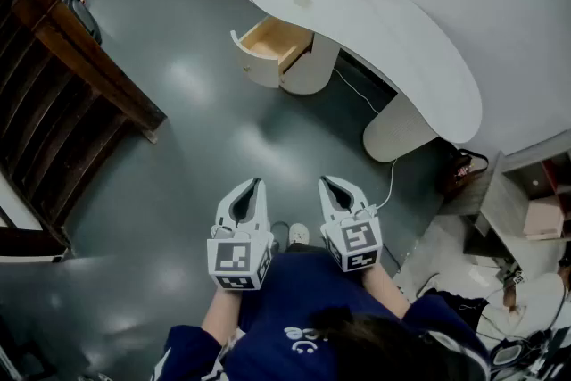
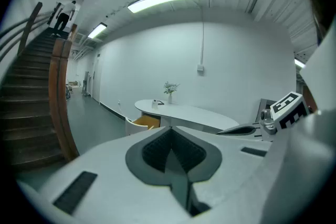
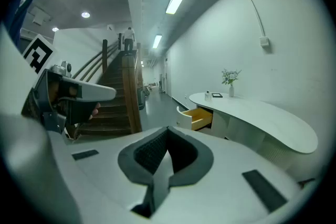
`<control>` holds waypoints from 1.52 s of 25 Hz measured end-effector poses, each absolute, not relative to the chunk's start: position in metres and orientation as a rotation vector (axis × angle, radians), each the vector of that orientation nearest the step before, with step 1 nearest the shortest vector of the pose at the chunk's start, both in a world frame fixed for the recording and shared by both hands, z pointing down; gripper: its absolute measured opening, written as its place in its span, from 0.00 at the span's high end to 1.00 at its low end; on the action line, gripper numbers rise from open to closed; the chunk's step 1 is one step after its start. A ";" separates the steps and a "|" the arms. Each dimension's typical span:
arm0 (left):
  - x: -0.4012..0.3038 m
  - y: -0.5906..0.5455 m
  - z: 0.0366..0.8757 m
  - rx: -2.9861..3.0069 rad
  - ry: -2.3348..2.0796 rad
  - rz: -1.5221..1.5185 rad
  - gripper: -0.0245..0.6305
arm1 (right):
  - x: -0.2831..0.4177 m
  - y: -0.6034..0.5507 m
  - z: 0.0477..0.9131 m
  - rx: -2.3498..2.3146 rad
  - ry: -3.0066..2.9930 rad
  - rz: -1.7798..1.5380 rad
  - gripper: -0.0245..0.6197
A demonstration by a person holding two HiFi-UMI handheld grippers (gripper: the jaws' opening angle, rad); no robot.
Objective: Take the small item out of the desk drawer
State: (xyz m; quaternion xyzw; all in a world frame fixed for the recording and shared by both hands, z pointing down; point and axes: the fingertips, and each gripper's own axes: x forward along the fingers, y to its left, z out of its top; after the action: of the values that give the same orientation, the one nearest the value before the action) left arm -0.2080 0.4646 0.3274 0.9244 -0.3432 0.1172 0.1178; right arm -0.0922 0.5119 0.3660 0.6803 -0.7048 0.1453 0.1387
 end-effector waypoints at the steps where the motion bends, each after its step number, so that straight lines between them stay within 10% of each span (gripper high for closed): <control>1: -0.207 0.465 0.326 2.707 -1.005 0.340 0.96 | -0.092 0.513 0.368 1.958 -2.043 0.414 0.95; 38: -0.138 0.323 0.347 2.746 -0.942 0.337 0.96 | -0.029 0.388 0.377 2.051 -2.026 0.477 0.95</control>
State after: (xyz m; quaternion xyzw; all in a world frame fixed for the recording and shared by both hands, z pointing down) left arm -0.1380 0.3231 0.3475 0.9339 -0.3204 0.1146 0.1094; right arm -0.0286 0.3876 0.3771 0.6976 -0.6892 0.1621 0.1097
